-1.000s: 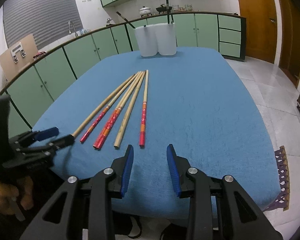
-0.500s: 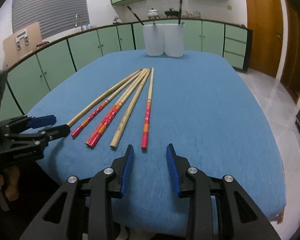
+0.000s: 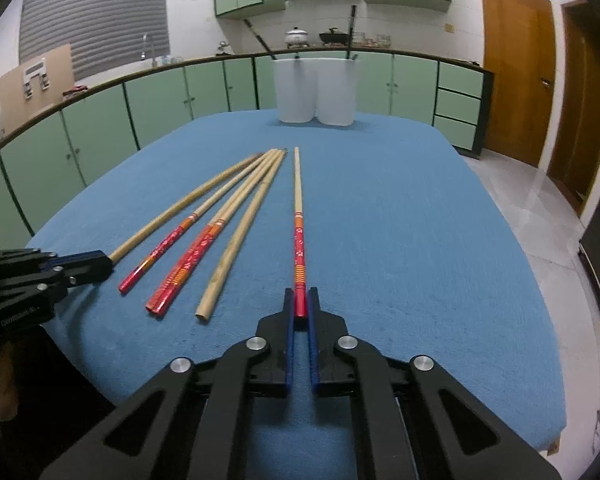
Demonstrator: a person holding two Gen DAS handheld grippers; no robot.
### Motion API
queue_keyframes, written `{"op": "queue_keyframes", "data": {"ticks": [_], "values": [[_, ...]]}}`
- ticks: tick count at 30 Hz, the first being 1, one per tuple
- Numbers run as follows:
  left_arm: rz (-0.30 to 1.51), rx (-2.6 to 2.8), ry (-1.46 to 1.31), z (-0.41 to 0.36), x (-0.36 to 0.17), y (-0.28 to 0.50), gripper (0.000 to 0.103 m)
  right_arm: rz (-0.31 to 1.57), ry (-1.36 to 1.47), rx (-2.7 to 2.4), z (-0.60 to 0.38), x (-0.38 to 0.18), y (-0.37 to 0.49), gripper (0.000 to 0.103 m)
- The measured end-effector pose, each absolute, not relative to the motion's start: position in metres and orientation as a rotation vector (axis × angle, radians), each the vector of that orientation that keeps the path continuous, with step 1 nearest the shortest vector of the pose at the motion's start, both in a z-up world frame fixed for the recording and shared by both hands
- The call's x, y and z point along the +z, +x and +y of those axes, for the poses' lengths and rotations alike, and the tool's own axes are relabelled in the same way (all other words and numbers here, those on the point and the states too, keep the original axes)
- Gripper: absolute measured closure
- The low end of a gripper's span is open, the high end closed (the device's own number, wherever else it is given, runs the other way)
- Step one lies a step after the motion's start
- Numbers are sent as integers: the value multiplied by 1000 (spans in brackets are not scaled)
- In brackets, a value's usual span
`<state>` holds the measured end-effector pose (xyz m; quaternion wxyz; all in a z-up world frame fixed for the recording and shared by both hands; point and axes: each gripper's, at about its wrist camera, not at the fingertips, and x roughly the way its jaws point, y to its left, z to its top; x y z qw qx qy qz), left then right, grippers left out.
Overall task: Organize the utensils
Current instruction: 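Lift both wooden chopsticks and carry them toward the white holder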
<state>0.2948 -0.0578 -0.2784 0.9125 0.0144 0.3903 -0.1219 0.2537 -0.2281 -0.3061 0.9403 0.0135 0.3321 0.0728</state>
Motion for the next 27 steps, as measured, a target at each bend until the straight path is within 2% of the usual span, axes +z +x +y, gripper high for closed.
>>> {"op": "queue_keyframes", "data": {"ticks": [11, 17, 27], "values": [[819, -212, 39, -57, -280, 294, 92, 685, 43, 150, -231, -308, 249, 96], [821, -230, 16, -54, -280, 296, 97, 695, 53, 165, -230, -302, 250, 97], [737, -242, -29, -44, -229, 280, 97, 575, 112, 193, -237, -237, 225, 97]]}}
